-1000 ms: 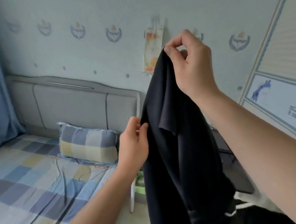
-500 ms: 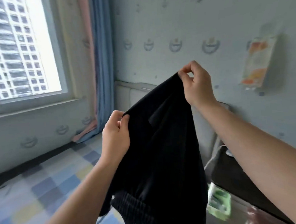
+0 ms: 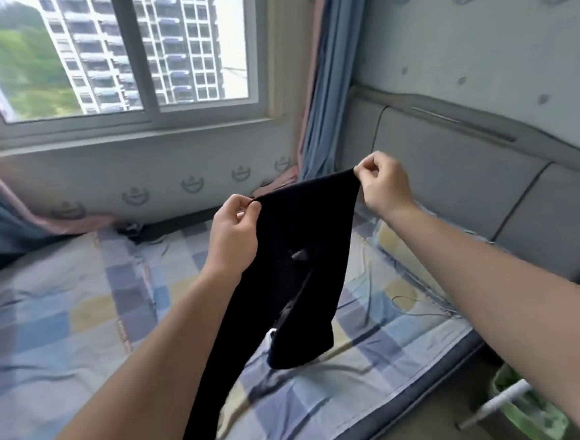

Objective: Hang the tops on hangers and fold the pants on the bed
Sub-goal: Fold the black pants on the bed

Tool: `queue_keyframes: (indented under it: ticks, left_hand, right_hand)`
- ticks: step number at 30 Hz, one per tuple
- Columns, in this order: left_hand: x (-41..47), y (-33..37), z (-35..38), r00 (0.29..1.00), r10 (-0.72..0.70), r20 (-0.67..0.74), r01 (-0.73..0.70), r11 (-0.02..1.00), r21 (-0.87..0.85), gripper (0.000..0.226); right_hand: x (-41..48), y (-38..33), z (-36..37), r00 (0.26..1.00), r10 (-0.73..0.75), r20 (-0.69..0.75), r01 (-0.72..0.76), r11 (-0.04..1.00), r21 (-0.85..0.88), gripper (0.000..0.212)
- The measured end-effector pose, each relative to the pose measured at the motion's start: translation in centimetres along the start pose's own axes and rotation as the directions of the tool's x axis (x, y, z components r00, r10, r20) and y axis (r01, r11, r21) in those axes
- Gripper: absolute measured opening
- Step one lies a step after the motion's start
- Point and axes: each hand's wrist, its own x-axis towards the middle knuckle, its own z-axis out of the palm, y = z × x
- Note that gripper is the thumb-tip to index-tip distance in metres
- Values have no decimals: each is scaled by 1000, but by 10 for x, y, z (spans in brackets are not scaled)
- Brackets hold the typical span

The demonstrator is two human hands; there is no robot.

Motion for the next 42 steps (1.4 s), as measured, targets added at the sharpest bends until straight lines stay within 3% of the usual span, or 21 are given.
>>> queue_keyframes:
  ticks: [4,6,8,10,13,15,17,21,24,27,29,31,34,37,39,42]
  left_hand:
    - [13,-30,7,990,-115,-86,119,992,35,26]
    - [16,-55,17,968,-227,-109,237,967,93,24]
    - [9,-81,27,918,-365,-158,384,916,114,22]
    - [-5,-104,39,851,-484,-201,500,866,30,22]
    - [-26,-122,63,733,-664,-149,632,745,-212,16]
    - [-35,-124,79,682,-725,-93,649,660,-379,11]
    - [-38,-120,93,653,-754,-71,622,587,-518,6]
    - [-38,-106,107,621,-782,-62,584,514,-628,8]
    - [-36,-97,110,613,-787,-68,551,488,-676,9]
    - [-34,-96,103,614,-780,-122,516,514,-685,9]
    - [-34,-101,94,606,-775,-179,494,543,-679,9]
    - [-35,-112,86,592,-767,-246,490,586,-645,8]
    - [-45,-136,81,571,-753,-327,601,654,-459,7]
    - [-63,-153,87,649,-716,-258,714,690,-119,8]
    - [-74,-156,94,745,-664,-66,667,744,47,41]
    - [-85,-157,107,828,-537,161,482,829,284,100]
  right_hand:
    - [-38,35,38,953,148,264,-195,968,160,5]
    - [-68,57,51,852,172,494,-323,916,237,7]
    - [-105,83,63,702,204,682,-448,871,200,13]
    - [-141,113,73,588,258,767,-476,877,70,41]
    - [-177,148,83,438,305,845,-480,875,-66,93]
    - [-184,167,89,395,327,858,-423,894,-146,113]
    - [-180,184,96,404,366,838,-331,913,-240,102]
    - [-161,223,104,451,416,790,-203,909,-364,62]
    - [-145,255,105,434,431,791,-124,898,-422,36]
    - [-132,284,103,419,445,792,-149,894,-423,11]
    - [-116,298,101,493,430,756,-225,903,-367,14]
    - [-96,298,97,612,403,681,-310,914,-262,17]
    - [-68,278,92,736,343,584,-333,934,-129,24]
    - [-53,241,93,727,229,647,-269,962,-38,23]
    - [-50,215,94,693,162,702,-235,972,9,19]
    - [-55,177,99,661,79,746,-198,978,72,13]
